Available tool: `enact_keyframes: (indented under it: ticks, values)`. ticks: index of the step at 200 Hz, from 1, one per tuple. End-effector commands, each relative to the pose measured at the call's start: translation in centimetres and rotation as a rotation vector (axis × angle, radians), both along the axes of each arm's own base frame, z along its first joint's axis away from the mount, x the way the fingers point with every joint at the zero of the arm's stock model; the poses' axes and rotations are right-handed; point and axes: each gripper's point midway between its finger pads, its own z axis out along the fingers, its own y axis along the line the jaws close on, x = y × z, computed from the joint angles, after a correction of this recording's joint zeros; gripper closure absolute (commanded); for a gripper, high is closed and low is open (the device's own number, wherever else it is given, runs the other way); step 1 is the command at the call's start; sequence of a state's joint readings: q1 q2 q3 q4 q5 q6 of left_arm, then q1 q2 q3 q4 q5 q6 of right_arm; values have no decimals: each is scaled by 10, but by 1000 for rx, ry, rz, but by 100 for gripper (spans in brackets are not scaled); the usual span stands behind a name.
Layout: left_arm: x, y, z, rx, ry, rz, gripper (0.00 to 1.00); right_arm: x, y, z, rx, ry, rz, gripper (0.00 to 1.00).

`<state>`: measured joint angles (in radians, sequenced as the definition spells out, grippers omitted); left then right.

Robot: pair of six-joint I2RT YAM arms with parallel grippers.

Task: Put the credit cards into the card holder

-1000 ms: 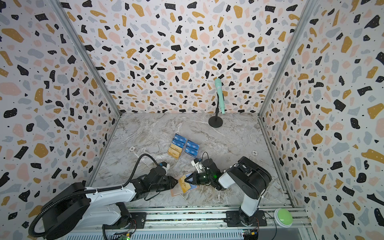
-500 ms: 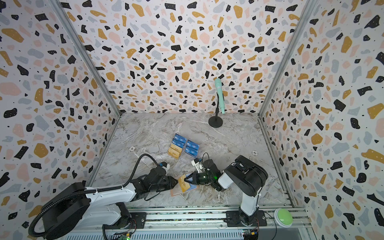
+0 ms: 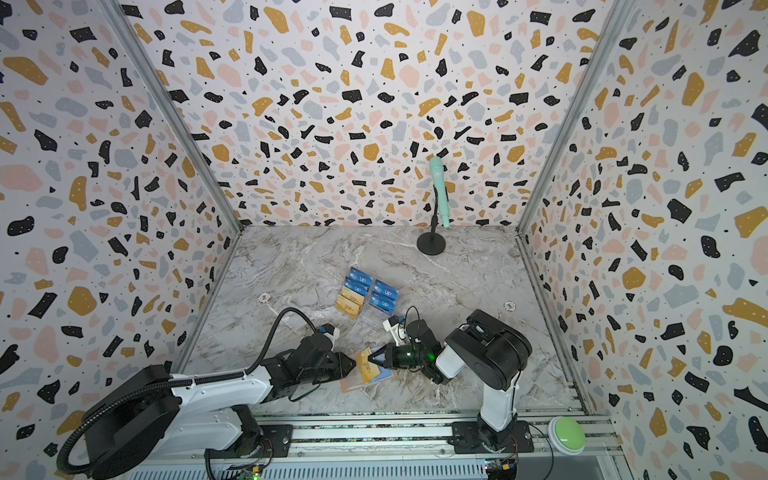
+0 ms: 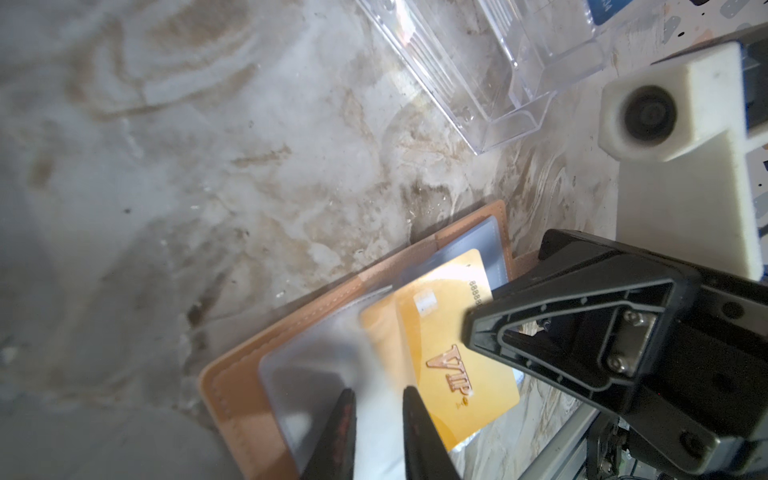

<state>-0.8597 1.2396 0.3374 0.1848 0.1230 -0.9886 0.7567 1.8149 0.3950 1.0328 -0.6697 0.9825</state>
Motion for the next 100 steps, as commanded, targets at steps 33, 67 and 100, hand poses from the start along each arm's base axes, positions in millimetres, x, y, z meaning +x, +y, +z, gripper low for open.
enact_keyframes:
  ticks: [33, 67, 100]
  values:
    - [-4, 2, -3, 17, 15, -5, 77, -1, 1, 0, 8, 6, -6, 100]
    - [-2, 1, 1, 14, 6, -2, 77, -4, 2, -3, -2, 33, -3, 100]
    - [0, 0, 4, 15, -1, 1, 76, -9, -1, -9, -36, 49, -6, 100]
